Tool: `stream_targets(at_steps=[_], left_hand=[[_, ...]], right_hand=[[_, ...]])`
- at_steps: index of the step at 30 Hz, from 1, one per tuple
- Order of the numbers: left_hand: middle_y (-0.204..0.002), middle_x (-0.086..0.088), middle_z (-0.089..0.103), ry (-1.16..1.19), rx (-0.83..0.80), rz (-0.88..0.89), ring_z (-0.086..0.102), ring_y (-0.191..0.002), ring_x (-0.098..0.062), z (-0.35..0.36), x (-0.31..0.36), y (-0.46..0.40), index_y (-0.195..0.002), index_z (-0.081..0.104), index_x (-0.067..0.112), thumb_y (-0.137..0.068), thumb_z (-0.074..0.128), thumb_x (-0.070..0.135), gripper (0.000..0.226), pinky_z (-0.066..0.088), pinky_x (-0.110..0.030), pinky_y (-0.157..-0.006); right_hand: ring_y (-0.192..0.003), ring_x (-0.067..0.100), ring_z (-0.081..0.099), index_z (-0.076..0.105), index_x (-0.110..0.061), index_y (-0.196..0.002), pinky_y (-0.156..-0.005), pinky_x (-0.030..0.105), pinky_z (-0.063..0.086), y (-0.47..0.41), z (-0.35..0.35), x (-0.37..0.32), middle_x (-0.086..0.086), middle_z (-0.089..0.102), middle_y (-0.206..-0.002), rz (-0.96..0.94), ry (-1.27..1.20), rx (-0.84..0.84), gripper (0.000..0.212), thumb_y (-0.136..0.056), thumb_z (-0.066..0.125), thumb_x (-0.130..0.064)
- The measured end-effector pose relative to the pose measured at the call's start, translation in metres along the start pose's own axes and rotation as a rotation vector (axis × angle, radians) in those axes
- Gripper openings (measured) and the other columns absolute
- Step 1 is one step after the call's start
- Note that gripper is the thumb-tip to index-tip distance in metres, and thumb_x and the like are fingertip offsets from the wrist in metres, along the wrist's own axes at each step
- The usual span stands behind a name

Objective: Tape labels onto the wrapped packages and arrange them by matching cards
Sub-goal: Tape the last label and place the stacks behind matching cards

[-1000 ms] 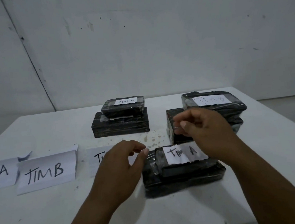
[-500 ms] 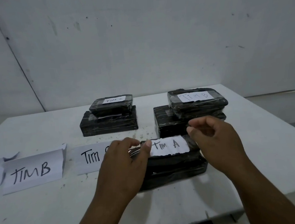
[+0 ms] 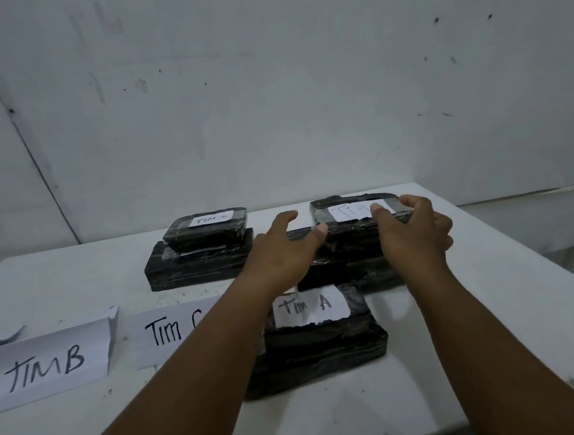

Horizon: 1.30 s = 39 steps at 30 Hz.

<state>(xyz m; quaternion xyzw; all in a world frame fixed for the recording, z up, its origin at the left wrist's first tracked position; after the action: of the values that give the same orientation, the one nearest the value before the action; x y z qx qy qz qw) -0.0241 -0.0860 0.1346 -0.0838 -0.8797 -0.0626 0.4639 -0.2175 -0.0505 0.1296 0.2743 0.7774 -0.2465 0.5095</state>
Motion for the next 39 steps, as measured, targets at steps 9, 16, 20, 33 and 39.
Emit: stream_targets(at_steps=[9,16,20,33,39], left_hand=[[-0.159,0.006,0.041,0.243,-0.136,-0.184,0.05,-0.124,-0.024,0.01,0.002,-0.021,-0.154,0.025,0.052,-0.087,0.055,0.075,0.077,0.048,-0.048,-0.098],[-0.154,-0.007,0.046,0.215,-0.124,-0.285,0.05,-0.132,-0.031,0.015,0.003,-0.028,-0.154,0.036,0.017,-0.073,0.057,0.086,0.109,0.047,-0.054,-0.105],[-0.156,-0.006,0.047,0.239,-0.159,-0.321,0.046,-0.138,-0.031,0.018,0.002,-0.028,-0.153,0.042,0.022,-0.062,0.058,0.092,0.116,0.042,-0.055,-0.11],[-0.126,-0.003,0.061,0.274,0.174,-0.069,0.06,-0.102,-0.019,-0.028,0.057,-0.018,-0.141,0.045,0.014,-0.079,0.066,0.07,0.086,0.05,-0.032,-0.076],[-0.122,-0.003,0.061,0.331,0.385,-0.057,0.063,-0.1,-0.021,-0.092,0.047,0.001,-0.129,0.056,0.019,-0.065,0.066,0.075,0.085,0.053,-0.033,-0.073]], right_hand=[[-0.136,0.035,0.035,0.038,-0.035,-0.145,-0.099,0.043,0.038,-0.025,0.008,0.022,0.011,0.037,-0.149,0.116,-0.079,-0.03,0.062,-0.091,0.062,-0.053],[-0.127,0.035,0.052,0.028,-0.044,-0.15,-0.104,0.049,0.046,-0.034,0.012,0.034,0.009,0.044,-0.151,0.26,-0.233,-0.139,0.086,-0.076,0.065,-0.068],[-0.119,0.031,0.062,0.043,-0.038,-0.142,-0.1,0.057,0.051,-0.038,0.015,0.044,0.001,0.059,-0.137,0.333,-0.318,-0.189,0.101,-0.053,0.07,-0.079],[-0.1,0.02,0.071,0.065,-0.035,-0.123,-0.081,0.043,0.06,-0.011,-0.005,-0.034,-0.006,0.073,-0.112,0.104,-0.531,-0.113,0.057,-0.071,0.074,-0.056],[-0.097,0.016,0.072,0.068,-0.036,-0.109,-0.08,0.045,0.061,0.025,0.015,-0.091,-0.009,0.076,-0.105,-0.019,-0.544,-0.343,0.017,-0.092,0.068,-0.036]])
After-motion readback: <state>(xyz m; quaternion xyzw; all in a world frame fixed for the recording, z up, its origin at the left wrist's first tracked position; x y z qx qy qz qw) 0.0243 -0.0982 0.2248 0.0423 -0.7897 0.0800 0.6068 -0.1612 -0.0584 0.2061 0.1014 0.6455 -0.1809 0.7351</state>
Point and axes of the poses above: each hand's wrist, its own y-axis away from the middle knuckle, its own z-axis out of the palm, x = y × z, the point moved 2 cm from there along -y, towards the middle knuckle
